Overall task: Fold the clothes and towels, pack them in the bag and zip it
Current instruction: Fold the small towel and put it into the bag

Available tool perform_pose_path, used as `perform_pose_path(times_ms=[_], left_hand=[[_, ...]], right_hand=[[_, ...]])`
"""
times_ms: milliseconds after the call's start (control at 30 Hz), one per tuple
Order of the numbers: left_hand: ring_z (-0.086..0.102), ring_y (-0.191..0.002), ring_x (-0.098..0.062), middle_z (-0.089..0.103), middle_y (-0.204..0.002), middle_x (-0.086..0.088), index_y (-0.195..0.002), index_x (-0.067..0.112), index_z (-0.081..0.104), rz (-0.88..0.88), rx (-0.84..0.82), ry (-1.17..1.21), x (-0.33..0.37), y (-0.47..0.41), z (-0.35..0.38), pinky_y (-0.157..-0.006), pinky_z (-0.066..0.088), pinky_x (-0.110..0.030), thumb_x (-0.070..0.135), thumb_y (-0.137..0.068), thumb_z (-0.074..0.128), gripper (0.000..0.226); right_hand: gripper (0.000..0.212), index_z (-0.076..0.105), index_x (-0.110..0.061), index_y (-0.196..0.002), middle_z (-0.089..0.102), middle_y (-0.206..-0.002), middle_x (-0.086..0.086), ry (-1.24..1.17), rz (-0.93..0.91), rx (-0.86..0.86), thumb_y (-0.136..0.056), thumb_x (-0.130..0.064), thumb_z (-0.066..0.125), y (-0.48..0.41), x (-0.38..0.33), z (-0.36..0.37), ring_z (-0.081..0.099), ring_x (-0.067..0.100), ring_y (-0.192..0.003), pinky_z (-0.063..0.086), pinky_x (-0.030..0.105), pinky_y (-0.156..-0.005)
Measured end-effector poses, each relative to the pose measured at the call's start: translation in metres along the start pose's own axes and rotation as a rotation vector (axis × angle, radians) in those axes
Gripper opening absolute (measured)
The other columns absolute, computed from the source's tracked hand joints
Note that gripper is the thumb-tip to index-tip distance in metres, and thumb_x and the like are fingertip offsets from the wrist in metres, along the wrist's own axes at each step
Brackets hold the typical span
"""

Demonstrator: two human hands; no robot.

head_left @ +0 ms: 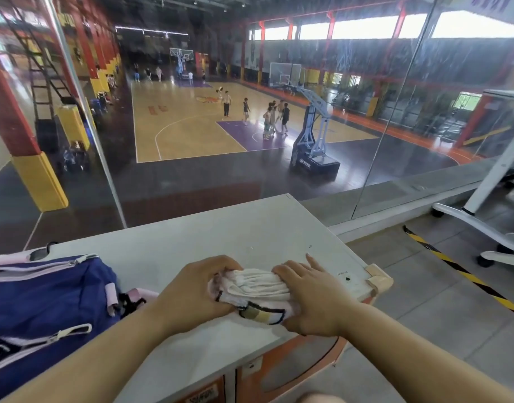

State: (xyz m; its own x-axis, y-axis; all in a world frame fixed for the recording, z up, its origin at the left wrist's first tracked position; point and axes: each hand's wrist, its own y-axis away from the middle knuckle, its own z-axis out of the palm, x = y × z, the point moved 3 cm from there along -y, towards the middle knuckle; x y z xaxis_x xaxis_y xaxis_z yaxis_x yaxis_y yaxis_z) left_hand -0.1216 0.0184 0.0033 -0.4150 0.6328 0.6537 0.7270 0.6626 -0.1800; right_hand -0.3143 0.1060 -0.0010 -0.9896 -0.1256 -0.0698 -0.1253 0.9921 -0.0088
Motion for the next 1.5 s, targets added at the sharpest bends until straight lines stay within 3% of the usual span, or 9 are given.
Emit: perform_pose_path(times_ms=[100, 200, 400, 600, 800, 967, 1067, 1200, 1500], left_hand=[[0.059, -0.098, -0.001, 0.063, -0.104, 0.021, -0.106, 0.038, 0.055, -0.049, -0.042, -0.008, 0.0, 0.019, -0.008, -0.089, 0.051, -0.027, 0.044, -0.067, 0.077, 0.045], [0.051, -0.106, 0.006, 0.049, -0.115, 0.031, -0.121, 0.041, 0.045, -0.087, -0.078, -0.107, -0.001, 0.04, -0.024, -0.097, 0.04, -0.016, 0.052, -0.069, 0.073, 0.06], [0.055, -0.095, 0.003, 0.06, -0.105, 0.023, -0.108, 0.034, 0.061, -0.098, 0.02, -0.309, -0.005, 0.095, -0.086, -0.084, 0.043, -0.011, 0.045, -0.08, 0.065, 0.03], [0.058, -0.086, -0.004, 0.064, -0.091, 0.019, -0.093, 0.034, 0.065, -0.163, 0.185, -0.563, -0.04, 0.161, -0.154, -0.076, 0.048, -0.025, 0.042, -0.082, 0.063, 0.014], [0.062, -0.078, -0.017, 0.063, -0.088, 0.01, -0.093, 0.031, 0.063, -0.157, 0.193, -0.94, -0.091, 0.223, -0.206, -0.063, 0.054, -0.036, 0.03, -0.069, 0.068, 0.025], [0.056, -0.073, -0.022, 0.061, -0.087, 0.005, -0.099, 0.03, 0.063, -0.238, 0.169, -1.064, -0.12, 0.242, -0.234, -0.065, 0.046, -0.034, 0.017, -0.062, 0.076, 0.041], [0.059, -0.07, -0.022, 0.065, -0.084, 0.003, -0.094, 0.025, 0.067, -0.274, 0.176, -1.02, -0.123, 0.242, -0.243, -0.068, 0.05, -0.038, 0.004, -0.064, 0.076, 0.038], [0.062, -0.098, -0.019, 0.069, -0.105, 0.006, -0.104, 0.027, 0.067, -0.345, 0.247, -0.781, -0.12, 0.235, -0.253, -0.099, 0.042, -0.043, 0.007, -0.088, 0.052, 0.03], [0.057, -0.079, -0.012, 0.069, -0.092, 0.0, -0.084, 0.018, 0.065, -0.415, 0.393, -0.404, -0.121, 0.224, -0.287, -0.068, 0.044, -0.019, 0.034, -0.084, 0.051, 0.021]], right_hand=[[0.068, 0.035, -0.029, -0.132, 0.05, -0.122, -0.008, 0.026, -0.031, -0.009, -0.074, -0.05, 0.063, 0.003, -0.017, -0.011, 0.048, 0.012, -0.107, 0.029, 0.026, -0.104], [0.058, 0.042, -0.031, -0.126, 0.054, -0.112, -0.009, 0.061, -0.059, -0.002, -0.074, -0.052, 0.058, 0.003, -0.035, -0.025, 0.052, 0.014, -0.097, 0.037, 0.029, -0.091], [0.052, 0.047, -0.03, -0.117, 0.057, -0.106, -0.009, 0.091, -0.004, 0.087, -0.074, -0.058, 0.051, -0.009, -0.073, -0.05, 0.056, 0.018, -0.095, 0.041, 0.036, -0.087], [0.053, 0.05, -0.03, -0.109, 0.058, -0.099, -0.007, -0.245, 0.075, 0.274, -0.064, -0.058, 0.056, -0.027, -0.118, -0.065, 0.056, 0.021, -0.084, 0.047, 0.036, -0.073], [0.049, 0.048, -0.032, -0.108, 0.056, -0.095, -0.011, -0.563, 0.035, 0.375, -0.067, -0.037, 0.076, -0.049, -0.174, -0.055, 0.051, 0.003, -0.079, 0.036, 0.018, -0.062], [0.052, 0.047, -0.029, -0.106, 0.057, -0.099, -0.01, -0.752, 0.001, 0.389, -0.066, -0.038, 0.079, -0.066, -0.222, -0.045, 0.055, 0.004, -0.087, 0.044, 0.024, -0.069], [0.055, 0.048, -0.028, -0.109, 0.058, -0.101, -0.012, -0.834, -0.03, 0.381, -0.066, -0.039, 0.081, -0.074, -0.247, -0.043, 0.056, 0.005, -0.091, 0.046, 0.029, -0.074], [0.055, 0.047, -0.032, -0.106, 0.058, -0.101, -0.015, -0.895, -0.11, 0.38, -0.065, -0.041, 0.083, -0.087, -0.277, -0.044, 0.056, 0.001, -0.092, 0.047, 0.025, -0.074], [0.056, 0.037, -0.044, -0.104, 0.049, -0.104, -0.021, -0.754, -0.397, 0.279, -0.063, -0.06, 0.071, -0.109, -0.332, -0.044, 0.051, -0.003, -0.094, 0.045, 0.017, -0.076]])
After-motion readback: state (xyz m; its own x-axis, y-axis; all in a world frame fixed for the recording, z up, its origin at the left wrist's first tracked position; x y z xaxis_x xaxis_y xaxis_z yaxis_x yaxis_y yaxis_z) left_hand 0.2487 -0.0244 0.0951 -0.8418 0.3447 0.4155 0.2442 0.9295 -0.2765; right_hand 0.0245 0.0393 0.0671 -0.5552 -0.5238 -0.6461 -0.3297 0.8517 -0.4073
